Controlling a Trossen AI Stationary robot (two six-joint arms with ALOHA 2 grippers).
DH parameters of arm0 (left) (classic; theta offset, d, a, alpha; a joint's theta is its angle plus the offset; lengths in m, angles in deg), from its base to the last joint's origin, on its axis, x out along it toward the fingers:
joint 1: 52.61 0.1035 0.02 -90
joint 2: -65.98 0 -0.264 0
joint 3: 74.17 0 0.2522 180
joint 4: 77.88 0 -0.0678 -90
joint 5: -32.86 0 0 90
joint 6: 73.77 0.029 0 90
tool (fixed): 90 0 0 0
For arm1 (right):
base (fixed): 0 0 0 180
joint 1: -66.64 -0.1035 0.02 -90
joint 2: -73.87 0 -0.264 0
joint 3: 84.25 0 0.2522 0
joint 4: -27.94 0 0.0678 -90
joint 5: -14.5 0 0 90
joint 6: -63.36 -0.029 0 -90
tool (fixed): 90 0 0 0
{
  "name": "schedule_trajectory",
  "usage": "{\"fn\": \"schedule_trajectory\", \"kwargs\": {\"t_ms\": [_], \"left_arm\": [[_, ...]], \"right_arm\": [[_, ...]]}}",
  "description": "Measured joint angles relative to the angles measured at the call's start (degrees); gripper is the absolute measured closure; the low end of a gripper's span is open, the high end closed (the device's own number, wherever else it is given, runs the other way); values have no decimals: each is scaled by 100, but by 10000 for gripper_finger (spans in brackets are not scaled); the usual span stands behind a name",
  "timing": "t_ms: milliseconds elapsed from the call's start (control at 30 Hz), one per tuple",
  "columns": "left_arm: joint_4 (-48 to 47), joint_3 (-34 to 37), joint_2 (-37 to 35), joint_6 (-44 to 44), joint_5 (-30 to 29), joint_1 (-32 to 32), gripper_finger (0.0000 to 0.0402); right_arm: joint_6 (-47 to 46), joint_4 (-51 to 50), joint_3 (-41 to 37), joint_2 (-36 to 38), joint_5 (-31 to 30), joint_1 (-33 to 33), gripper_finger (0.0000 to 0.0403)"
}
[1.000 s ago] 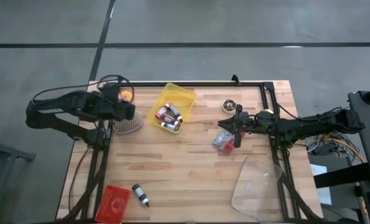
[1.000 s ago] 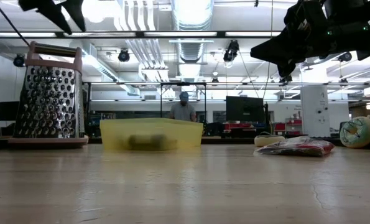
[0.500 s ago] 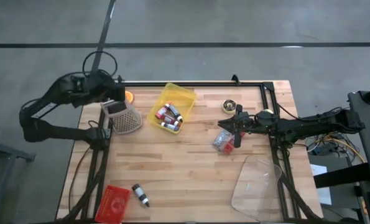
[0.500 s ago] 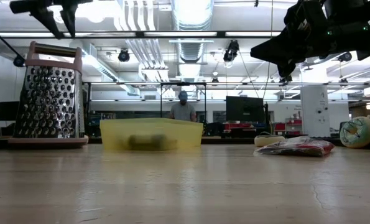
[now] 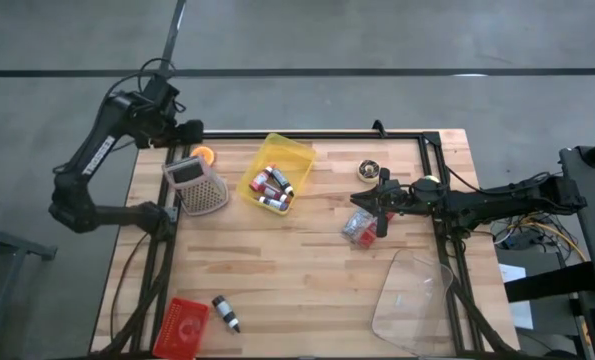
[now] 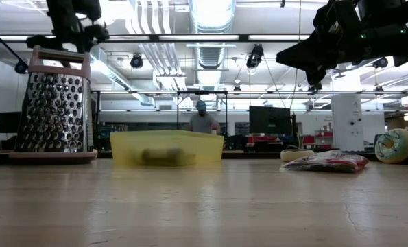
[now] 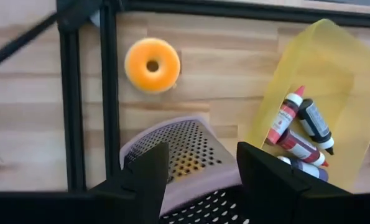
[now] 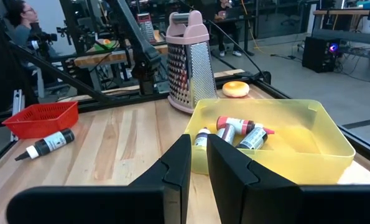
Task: Pick & Place Food Item
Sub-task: Move the pink grater to the middle left of the table
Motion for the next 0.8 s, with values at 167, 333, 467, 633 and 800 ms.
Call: {"fn": "schedule_trajectory", "kwargs": {"t_ms": [167,333,467,633,800], "left_arm": [[5,139,222,113,306,398,207],[44,174,490,486,881,736,207],[53,379,718,493,1033,745,207],[135,678,964,511,1016,751,207],[167,968,1135,430,966,751,207]], "right_arm": [[2,0,0,0,0,0,355],[1,1,0,0,1,1,355],[2,0,0,0,2,0,355],[0,0,0,0,2,2,355],[2,0,0,0,2,0,355]]}}
